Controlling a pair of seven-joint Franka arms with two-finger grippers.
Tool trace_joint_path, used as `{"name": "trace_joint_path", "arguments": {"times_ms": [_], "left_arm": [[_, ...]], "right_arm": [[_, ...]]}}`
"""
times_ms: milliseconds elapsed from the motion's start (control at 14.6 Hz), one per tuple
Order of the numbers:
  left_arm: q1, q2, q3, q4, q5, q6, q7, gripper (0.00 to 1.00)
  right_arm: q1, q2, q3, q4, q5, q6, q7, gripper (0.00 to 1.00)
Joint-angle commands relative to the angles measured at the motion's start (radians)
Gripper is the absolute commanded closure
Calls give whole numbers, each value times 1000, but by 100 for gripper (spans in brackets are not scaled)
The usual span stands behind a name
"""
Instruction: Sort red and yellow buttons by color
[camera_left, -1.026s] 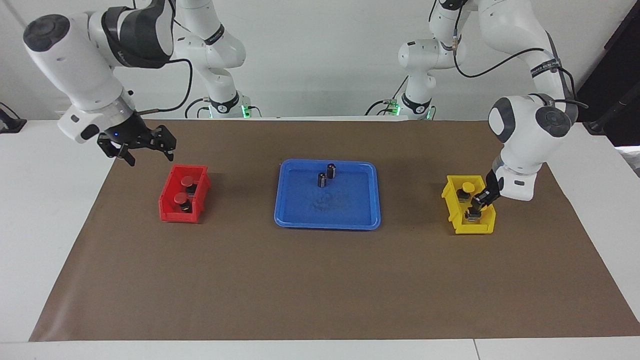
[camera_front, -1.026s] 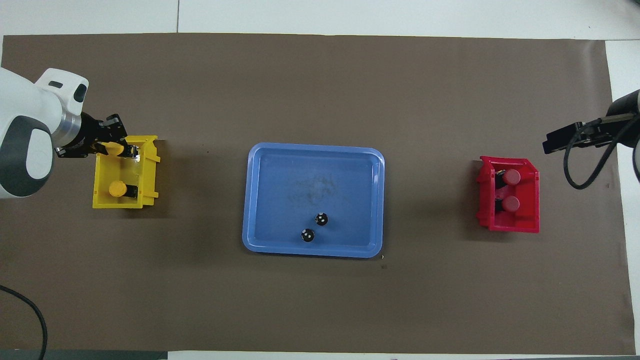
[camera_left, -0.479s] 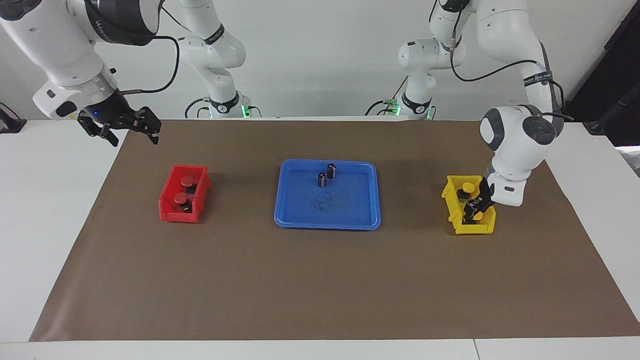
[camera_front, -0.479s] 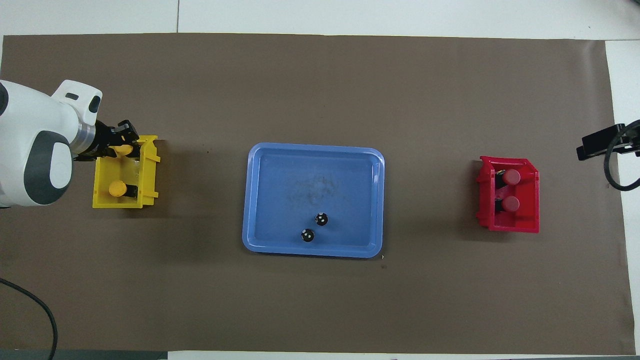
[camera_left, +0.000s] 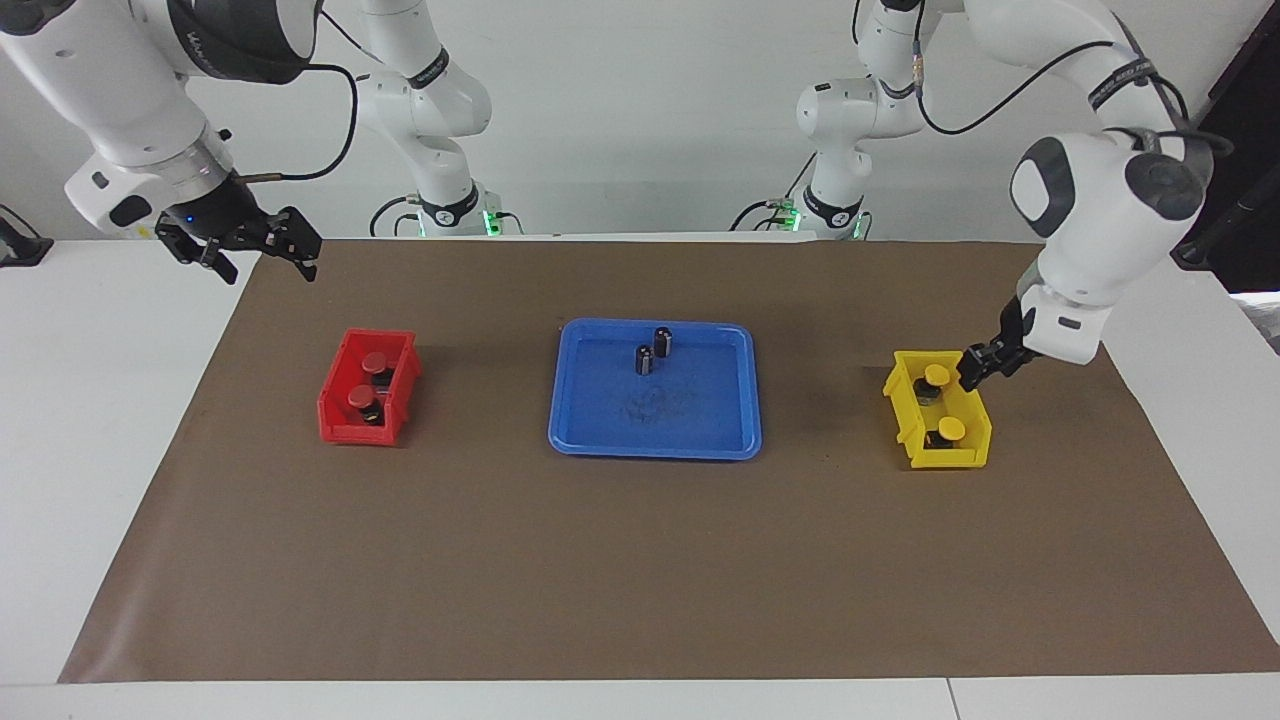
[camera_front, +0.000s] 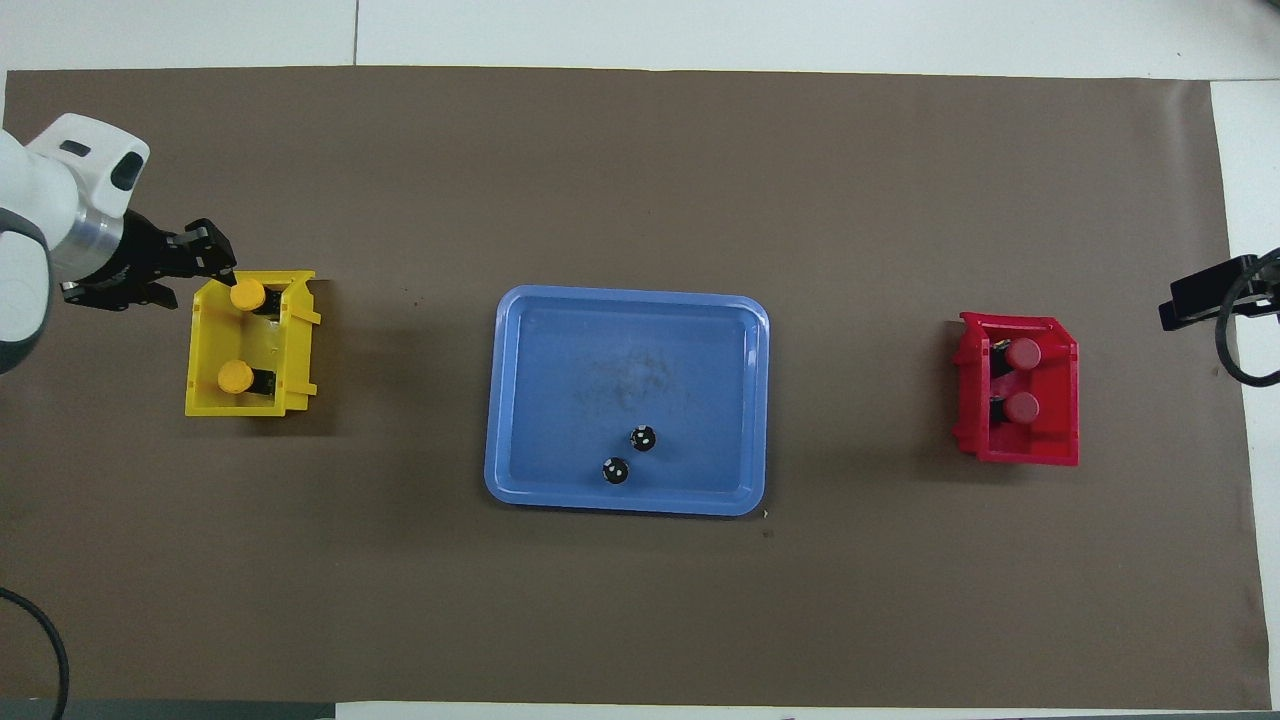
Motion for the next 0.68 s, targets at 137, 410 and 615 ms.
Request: {"name": "trace_joint_path", "arguments": {"times_ms": [137,410,615], "left_arm": [[24,-124,-6,34,-7,-197,184,0],[14,-141,-15,109,-10,-291,212,0],[14,-181,-15,101,-16,-294,215,0]], "right_arm": [[-7,2,12,32,-20,-16,23,0],[-18,14,11,64,-21,-17,22,0],[-18,21,9,74,-21,-22,22,0]]}}
